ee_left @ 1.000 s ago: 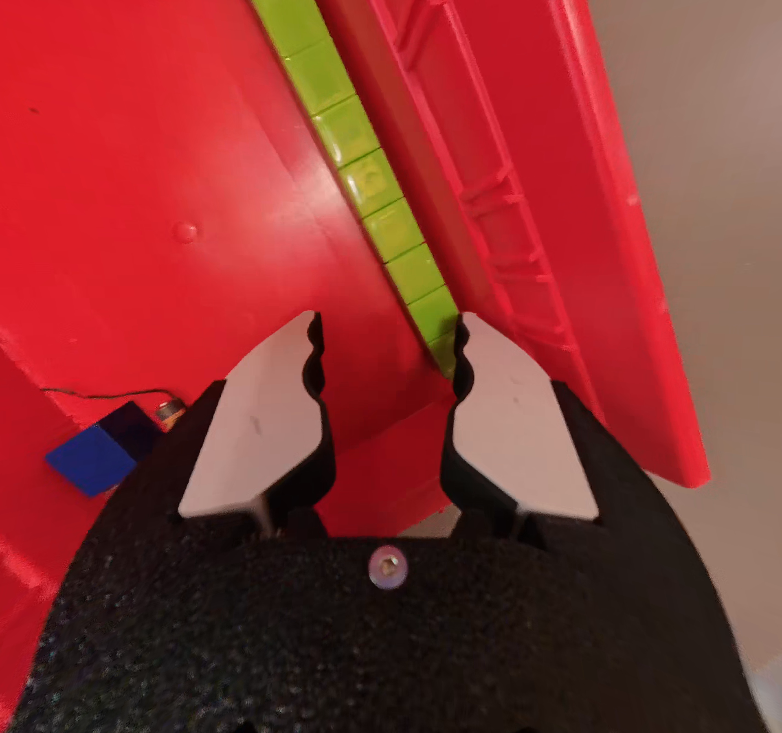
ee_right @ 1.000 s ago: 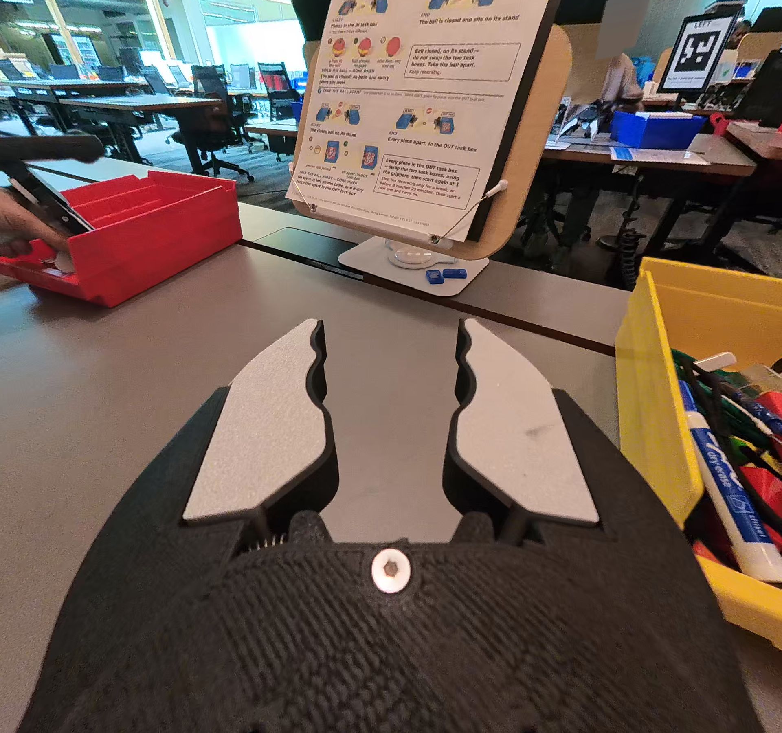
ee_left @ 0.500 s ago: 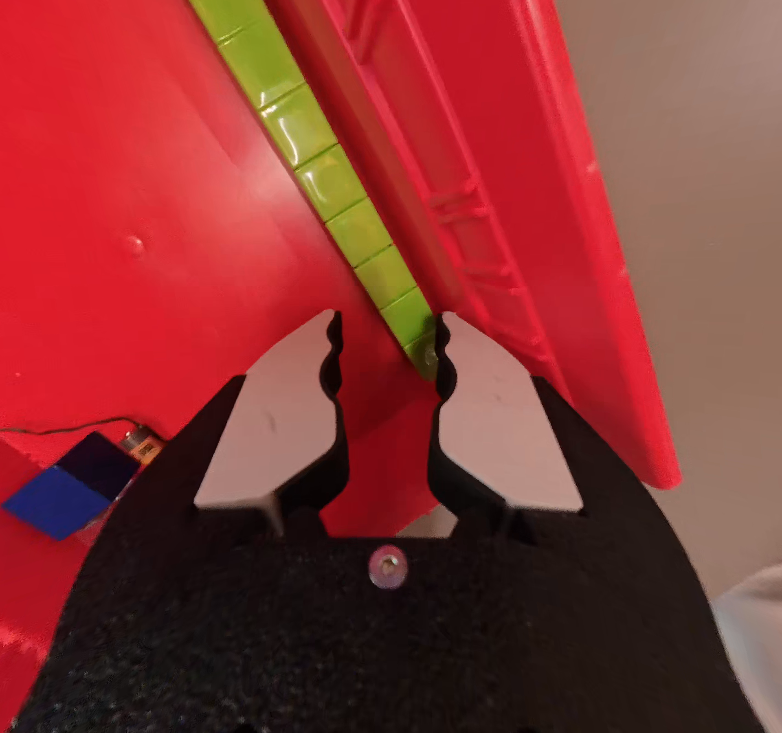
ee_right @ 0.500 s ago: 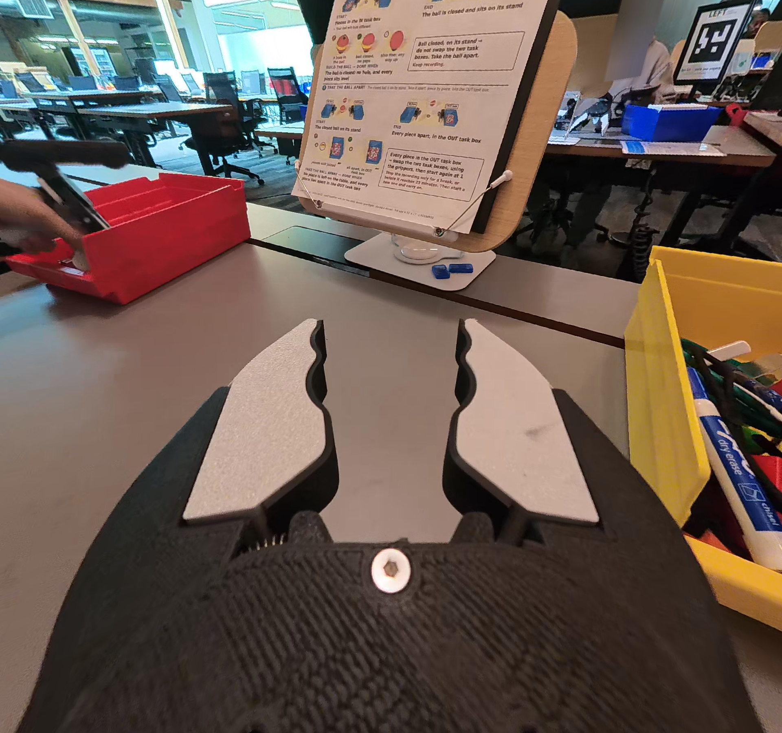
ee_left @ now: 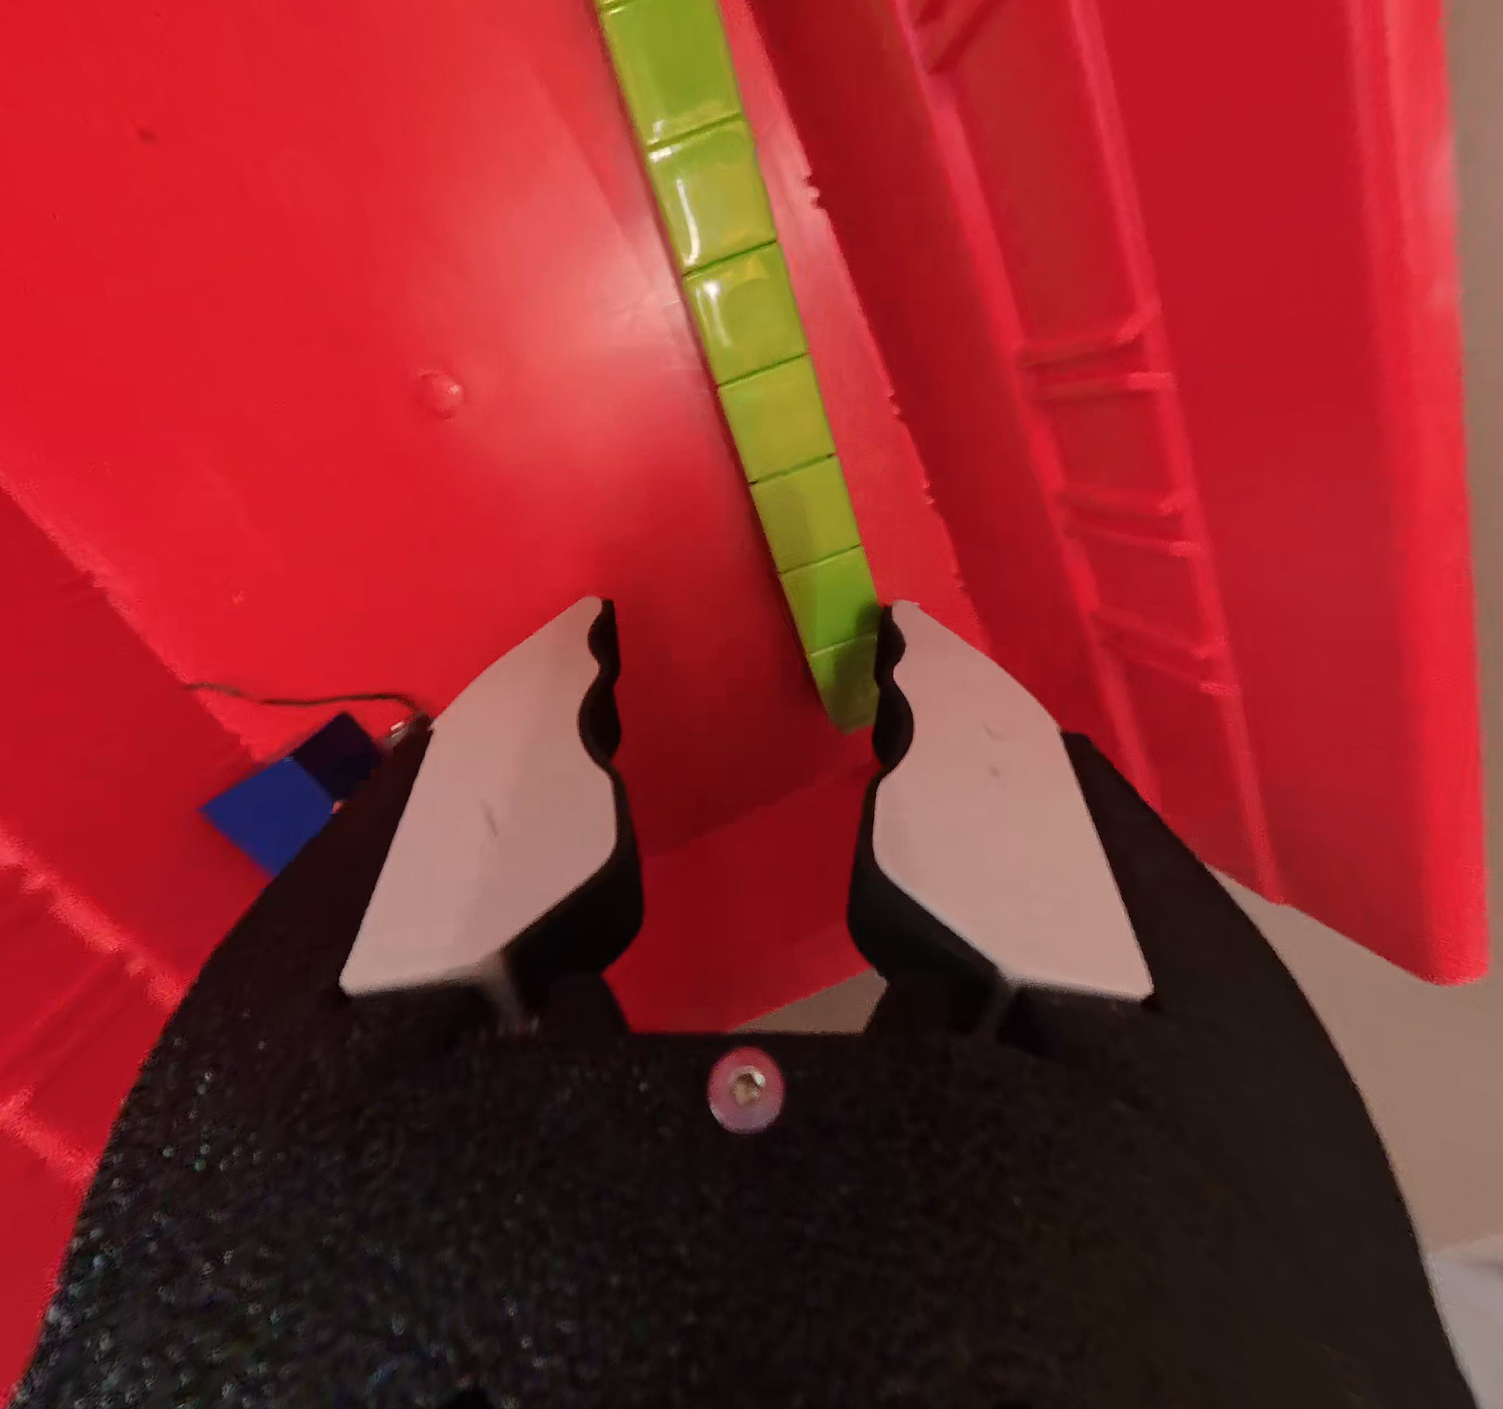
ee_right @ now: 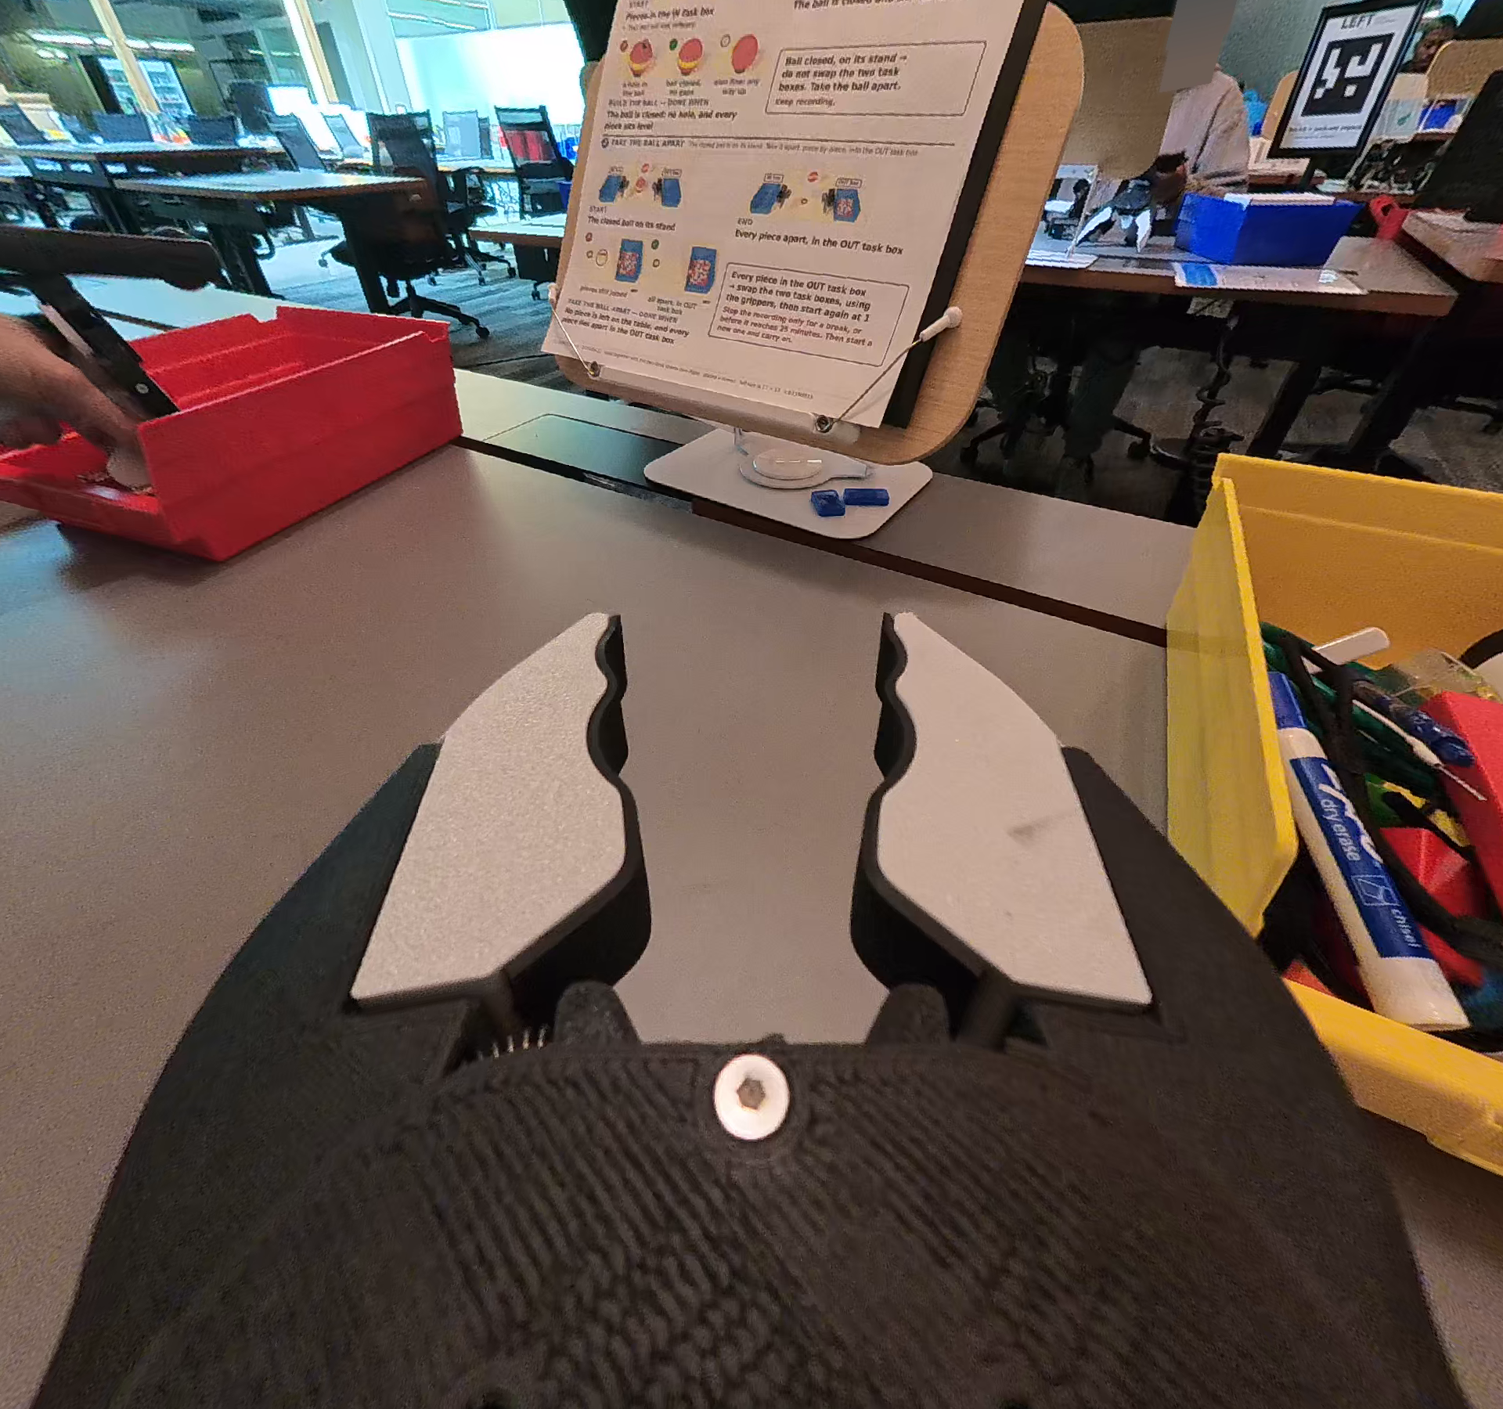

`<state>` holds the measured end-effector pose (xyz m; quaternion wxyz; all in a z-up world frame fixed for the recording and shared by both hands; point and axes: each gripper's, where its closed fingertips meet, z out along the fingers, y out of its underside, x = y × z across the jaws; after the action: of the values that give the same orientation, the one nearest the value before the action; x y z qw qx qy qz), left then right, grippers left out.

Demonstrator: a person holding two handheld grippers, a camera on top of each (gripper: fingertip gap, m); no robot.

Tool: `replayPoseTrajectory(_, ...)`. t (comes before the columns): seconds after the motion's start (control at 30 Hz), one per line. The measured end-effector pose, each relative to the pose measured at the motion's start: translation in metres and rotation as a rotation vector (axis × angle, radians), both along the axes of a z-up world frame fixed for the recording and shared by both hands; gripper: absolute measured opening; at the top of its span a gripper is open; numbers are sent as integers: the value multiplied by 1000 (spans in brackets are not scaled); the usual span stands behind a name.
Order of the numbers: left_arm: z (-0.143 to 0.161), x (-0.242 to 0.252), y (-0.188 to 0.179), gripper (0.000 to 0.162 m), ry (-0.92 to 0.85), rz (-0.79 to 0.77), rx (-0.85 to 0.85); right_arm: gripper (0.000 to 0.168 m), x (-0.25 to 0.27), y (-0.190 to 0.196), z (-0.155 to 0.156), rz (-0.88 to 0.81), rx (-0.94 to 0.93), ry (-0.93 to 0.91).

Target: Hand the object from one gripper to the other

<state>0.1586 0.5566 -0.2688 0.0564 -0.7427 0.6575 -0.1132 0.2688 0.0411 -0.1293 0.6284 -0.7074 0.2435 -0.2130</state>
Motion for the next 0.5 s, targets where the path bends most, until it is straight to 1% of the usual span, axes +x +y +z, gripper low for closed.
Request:
replayPoseTrajectory(0.07, 4, -2, 10, 54, 1, 10, 71, 59, 0, -3, 1, -5, 0, -6)
replayPoseTrajectory(0.1, 6, 1, 10, 54, -21, 14, 67, 59, 0, -4, 1, -5, 5, -5)
replayPoseTrajectory(0.17, 5, 6, -6, 52, -44, 0, -36, 59, 1, -4, 0, -5, 13, 3)
replayPoseTrajectory(0.23, -4, 3, -12, 53, -5, -19, -61, 59, 1, -4, -1, -1, 23, 10)
replayPoseTrajectory(0.27, -6, 4, -11, 50, -6, -15, -51, 59, 0, -3, -1, 2, 28, 11)
replayPoseTrajectory(0.33, -11, 4, -8, 29, -3, -29, -22, 59, -1, 0, -1, 10, 25, 7)
replayPoseTrajectory(0.43, -14, 3, -1, 25, -33, -51, 16, 59, -4, 1, -2, 16, 0, -7)
replayPoseTrajectory(0.5, -7, 0, 15, 24, -65, -76, 124, 59, -6, 3, -4, 28, -2, -4)
